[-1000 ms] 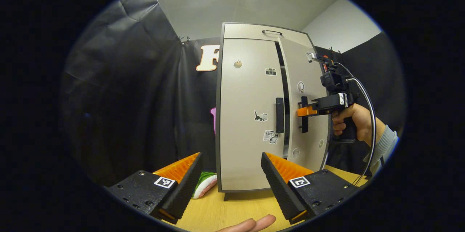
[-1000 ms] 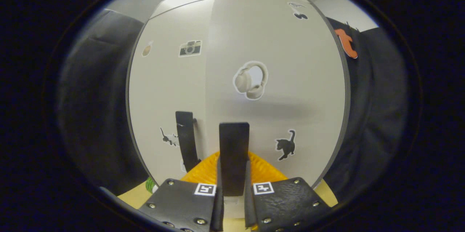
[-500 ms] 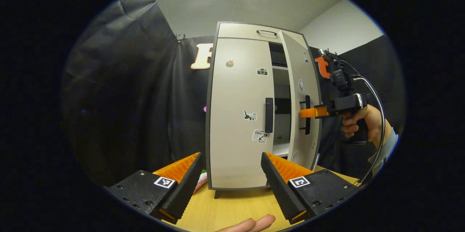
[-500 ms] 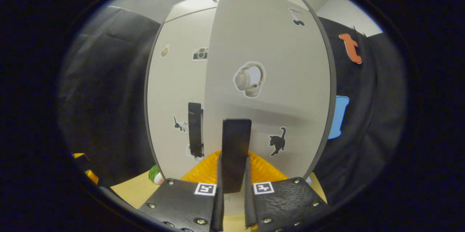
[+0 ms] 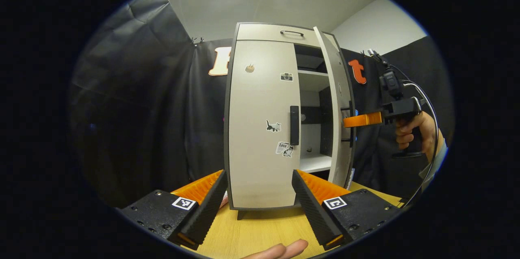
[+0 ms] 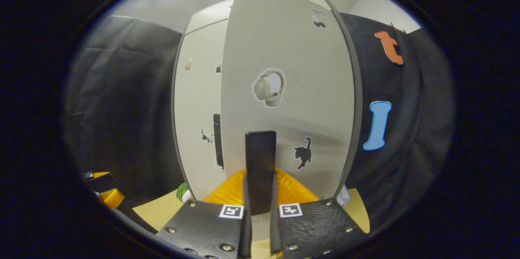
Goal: Open the right door of the double-door shoe cabinet with the right hand, and open the left door with the left hand.
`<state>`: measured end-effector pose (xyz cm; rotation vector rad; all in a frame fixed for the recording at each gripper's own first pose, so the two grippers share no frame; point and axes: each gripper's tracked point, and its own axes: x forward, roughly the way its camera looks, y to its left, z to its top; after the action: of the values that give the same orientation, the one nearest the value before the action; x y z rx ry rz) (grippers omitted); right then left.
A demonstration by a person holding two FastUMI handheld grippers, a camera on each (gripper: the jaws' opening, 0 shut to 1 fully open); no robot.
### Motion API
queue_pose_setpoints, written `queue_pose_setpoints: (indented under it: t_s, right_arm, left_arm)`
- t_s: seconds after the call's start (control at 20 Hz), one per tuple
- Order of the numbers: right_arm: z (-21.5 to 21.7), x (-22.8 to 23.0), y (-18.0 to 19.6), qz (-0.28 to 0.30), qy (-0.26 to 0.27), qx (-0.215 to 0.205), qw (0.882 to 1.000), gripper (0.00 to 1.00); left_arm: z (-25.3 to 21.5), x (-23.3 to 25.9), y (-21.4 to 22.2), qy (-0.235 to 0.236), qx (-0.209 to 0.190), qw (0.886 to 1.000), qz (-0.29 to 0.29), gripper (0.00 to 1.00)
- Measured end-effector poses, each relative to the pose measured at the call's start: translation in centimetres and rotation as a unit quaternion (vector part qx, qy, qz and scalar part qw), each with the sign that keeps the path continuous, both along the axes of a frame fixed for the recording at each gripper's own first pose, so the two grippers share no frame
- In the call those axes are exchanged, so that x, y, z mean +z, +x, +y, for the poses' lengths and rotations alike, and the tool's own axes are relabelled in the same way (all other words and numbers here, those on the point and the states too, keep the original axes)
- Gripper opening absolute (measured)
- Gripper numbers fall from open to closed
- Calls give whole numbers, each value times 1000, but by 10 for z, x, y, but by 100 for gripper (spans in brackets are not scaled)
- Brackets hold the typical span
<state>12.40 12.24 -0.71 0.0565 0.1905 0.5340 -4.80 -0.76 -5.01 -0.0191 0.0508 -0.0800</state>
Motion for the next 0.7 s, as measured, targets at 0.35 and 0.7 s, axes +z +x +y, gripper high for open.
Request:
queue_pose_setpoints:
  t_s: [0.35,0.7]
  right_arm:
    - [-24,3,-10,-1,4,-7,1000,17]
    - [-49,4,-16,-10,-14,-21,1000,17]
  left_arm:
    - [-13,-4,-1,-2,-12,1000,8,98]
    - [-21,-14,3,0,-15,1000,20,99]
